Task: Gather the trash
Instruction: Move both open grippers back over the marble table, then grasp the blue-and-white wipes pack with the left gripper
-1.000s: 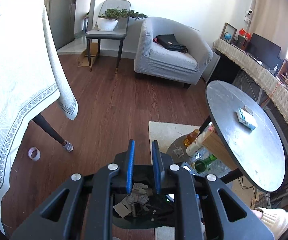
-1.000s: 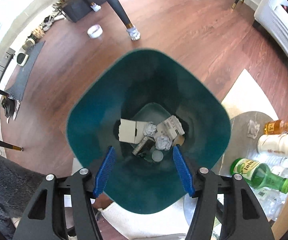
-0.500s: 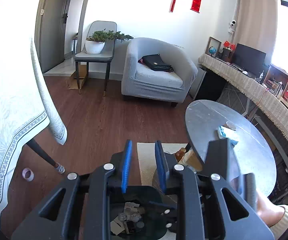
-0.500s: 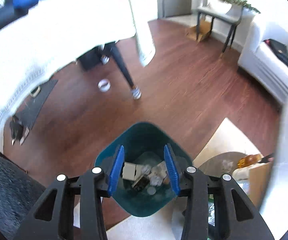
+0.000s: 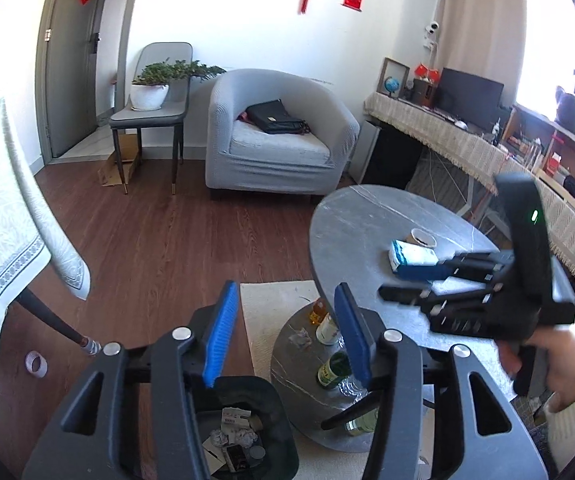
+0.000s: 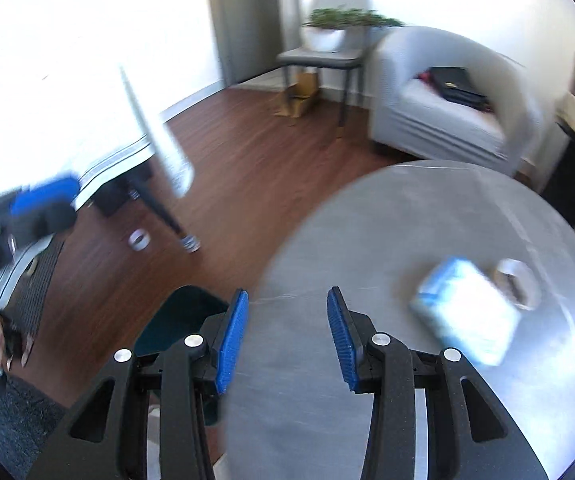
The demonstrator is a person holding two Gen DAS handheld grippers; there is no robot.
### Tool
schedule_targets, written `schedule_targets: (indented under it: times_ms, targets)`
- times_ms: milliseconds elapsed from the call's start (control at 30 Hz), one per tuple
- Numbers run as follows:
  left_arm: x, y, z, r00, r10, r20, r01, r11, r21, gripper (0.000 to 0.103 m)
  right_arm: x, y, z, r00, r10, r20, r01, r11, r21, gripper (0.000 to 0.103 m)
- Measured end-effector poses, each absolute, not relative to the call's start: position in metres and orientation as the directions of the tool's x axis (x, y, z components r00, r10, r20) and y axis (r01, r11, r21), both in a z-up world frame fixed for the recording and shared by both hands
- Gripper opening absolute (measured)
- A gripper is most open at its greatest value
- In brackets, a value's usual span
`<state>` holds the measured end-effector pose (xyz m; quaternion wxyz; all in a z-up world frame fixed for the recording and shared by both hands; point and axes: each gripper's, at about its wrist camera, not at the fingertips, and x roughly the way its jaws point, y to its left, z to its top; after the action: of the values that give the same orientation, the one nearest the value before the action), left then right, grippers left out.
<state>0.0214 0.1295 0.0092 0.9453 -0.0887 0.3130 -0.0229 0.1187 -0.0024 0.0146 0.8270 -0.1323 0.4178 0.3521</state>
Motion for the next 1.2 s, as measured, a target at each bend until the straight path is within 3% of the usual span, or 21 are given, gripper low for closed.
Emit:
schedule_targets:
  times_ms: [233,333,367,400,533,700,1200]
  targets:
    - [0.044,0.088,0.001,0.786,-0.153,-0.599,0.048,0.981,-0.187,0.065,0.135,-0.061,0.014,0.439,0.441,-0.783,-0.621,0.779,0.091,0.042]
    - [0.055,0.071,-0.002,0.779,-0.175,-0.602,0.070,0.978,-0.194,0.077,0.138,-0.079,0.011,0.442,0.421,-0.792,-0.608,0.790,0.080,0.042]
    - [0.060,0.065,-0.004,0.773,-0.184,-0.607,0.074,0.977,-0.201,0.078,0.138,-0.086,0.012,0.446,0.416,-0.792,-0.599,0.796,0.081,0.044]
    - [0.065,0.061,-0.007,0.768,-0.188,-0.612,0.072,0.975,-0.209,0.080,0.139,-0.095,0.013,0.449,0.416,-0.791,-0.588,0.804,0.088,0.052]
    - [0.082,0.042,-0.016,0.734,-0.221,-0.642,0.081,0.968,-0.239,0.081,0.142,-0.132,0.020,0.471,0.406,-0.783,-0.548,0.831,0.101,0.068]
    - [0.099,0.017,-0.024,0.701,-0.240,-0.671,0.120,0.968,-0.220,0.083,0.156,-0.179,0.024,0.487,0.414,-0.769,-0.467,0.867,0.172,0.074]
    - [0.157,-0.022,-0.042,0.620,-0.225,-0.752,0.203,0.971,-0.124,0.088,0.165,-0.225,0.024,0.468,0.462,-0.754,-0.402,0.870,0.284,0.076]
